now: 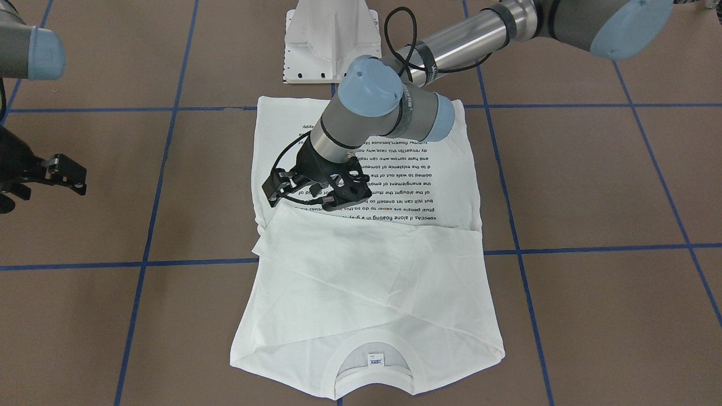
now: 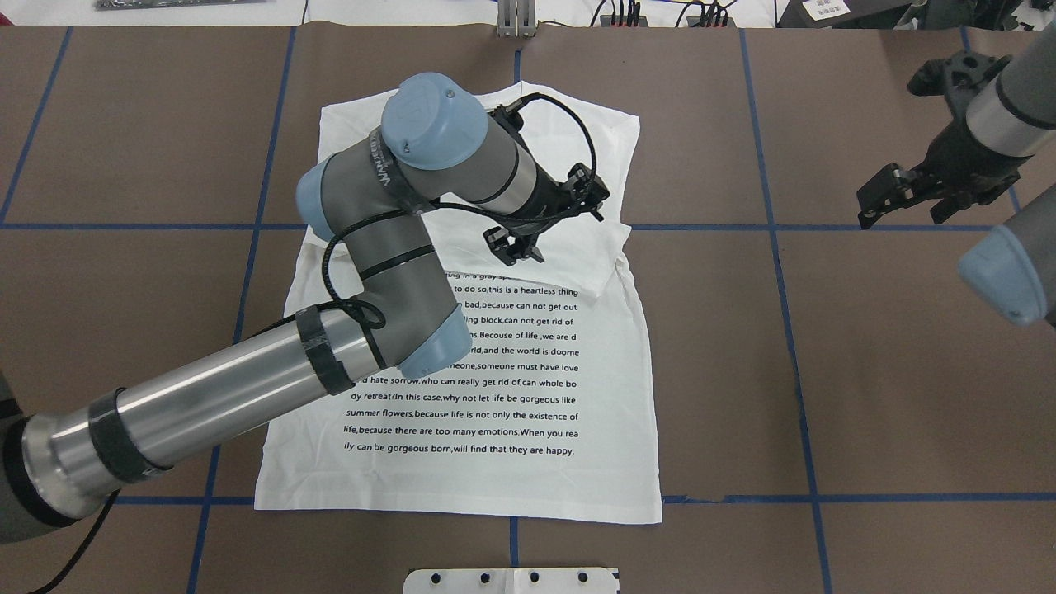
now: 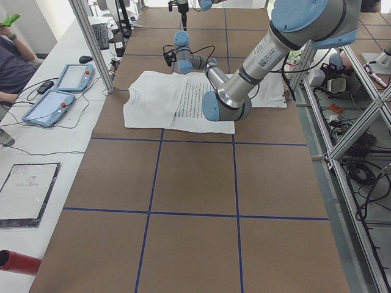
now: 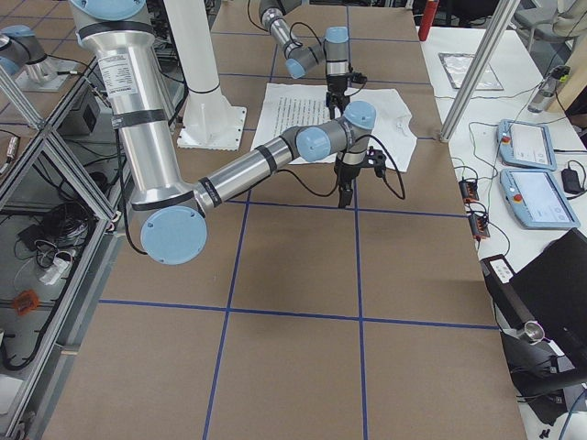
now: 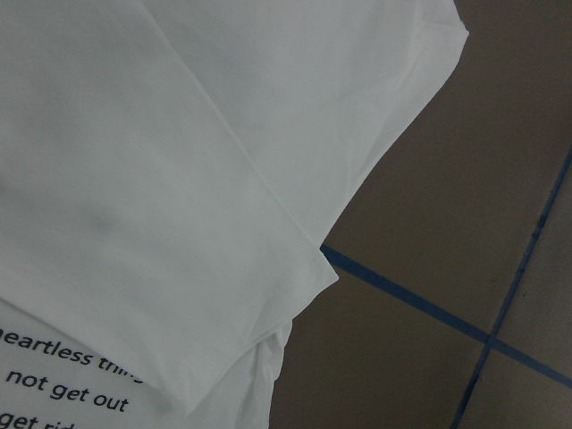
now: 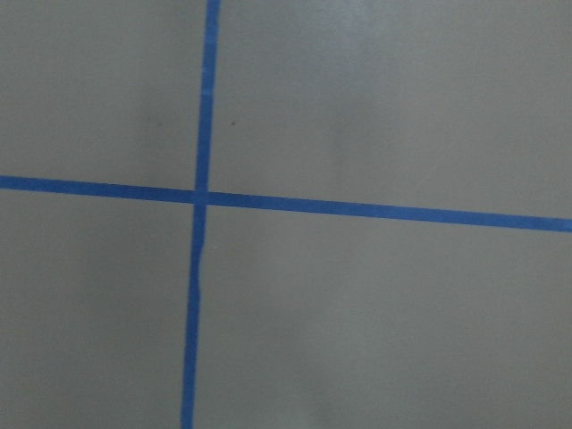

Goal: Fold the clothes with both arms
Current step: 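Release the sleeve with the left gripper while the right gripper moves to the hem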

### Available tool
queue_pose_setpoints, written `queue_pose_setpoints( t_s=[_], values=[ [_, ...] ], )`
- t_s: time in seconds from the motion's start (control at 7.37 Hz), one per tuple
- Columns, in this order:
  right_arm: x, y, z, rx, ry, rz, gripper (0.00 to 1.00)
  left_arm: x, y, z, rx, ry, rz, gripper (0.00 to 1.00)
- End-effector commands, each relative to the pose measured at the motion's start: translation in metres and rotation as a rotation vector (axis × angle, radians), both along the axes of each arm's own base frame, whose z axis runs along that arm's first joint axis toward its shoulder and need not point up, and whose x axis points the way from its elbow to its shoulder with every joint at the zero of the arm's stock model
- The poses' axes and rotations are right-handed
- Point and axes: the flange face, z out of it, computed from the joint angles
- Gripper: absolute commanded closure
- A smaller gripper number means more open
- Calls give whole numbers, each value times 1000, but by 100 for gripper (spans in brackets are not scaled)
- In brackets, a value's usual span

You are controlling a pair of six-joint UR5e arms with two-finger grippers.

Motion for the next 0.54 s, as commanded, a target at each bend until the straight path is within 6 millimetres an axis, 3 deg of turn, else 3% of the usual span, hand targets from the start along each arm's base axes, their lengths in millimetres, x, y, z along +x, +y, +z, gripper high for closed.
queue_pose_setpoints(
  t_s=[0.0,0.14,0.41],
  values=[
    [-74,65,-58,-31,-11,79,0,-64,22,47,80,-114,25,0],
    [-105,101,-81,-45,-24,99,0,-96,38,73,130,-167,53,0],
    [-162,162,-102,-71,-11,137,0,-142,69,114,226,-224,99,0]
  ],
)
